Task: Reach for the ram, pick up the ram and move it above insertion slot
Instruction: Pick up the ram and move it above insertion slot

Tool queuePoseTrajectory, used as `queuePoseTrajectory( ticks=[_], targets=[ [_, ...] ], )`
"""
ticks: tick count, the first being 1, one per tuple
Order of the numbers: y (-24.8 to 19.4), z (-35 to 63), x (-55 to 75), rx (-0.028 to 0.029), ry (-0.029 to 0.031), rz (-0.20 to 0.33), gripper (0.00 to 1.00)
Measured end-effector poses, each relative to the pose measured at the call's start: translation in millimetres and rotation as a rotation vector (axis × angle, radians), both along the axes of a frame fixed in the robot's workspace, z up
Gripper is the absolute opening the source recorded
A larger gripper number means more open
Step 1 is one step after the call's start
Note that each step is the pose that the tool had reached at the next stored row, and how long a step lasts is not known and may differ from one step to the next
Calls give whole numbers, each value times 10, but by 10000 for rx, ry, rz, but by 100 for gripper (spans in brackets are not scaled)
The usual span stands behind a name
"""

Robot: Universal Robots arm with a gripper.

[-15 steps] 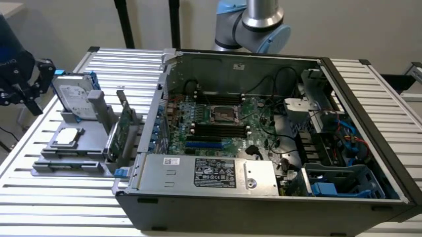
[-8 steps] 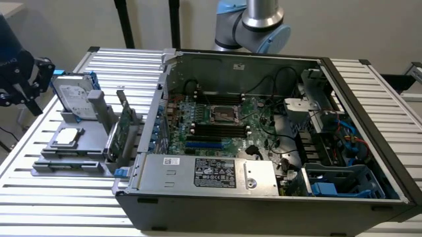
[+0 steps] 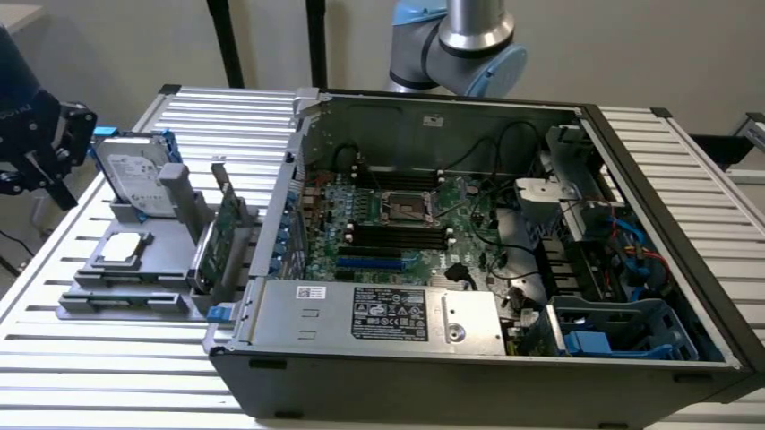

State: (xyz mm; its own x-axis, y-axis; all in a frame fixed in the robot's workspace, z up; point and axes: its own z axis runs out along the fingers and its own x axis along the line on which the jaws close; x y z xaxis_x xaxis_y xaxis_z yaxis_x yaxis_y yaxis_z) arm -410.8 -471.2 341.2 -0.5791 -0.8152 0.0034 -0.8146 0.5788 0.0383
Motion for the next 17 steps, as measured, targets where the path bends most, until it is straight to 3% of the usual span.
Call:
queuePoseTrajectory(
  ticks=[17],
  targets=[
    [0, -2, 0, -3, -63, 3101, 11]
  ],
)
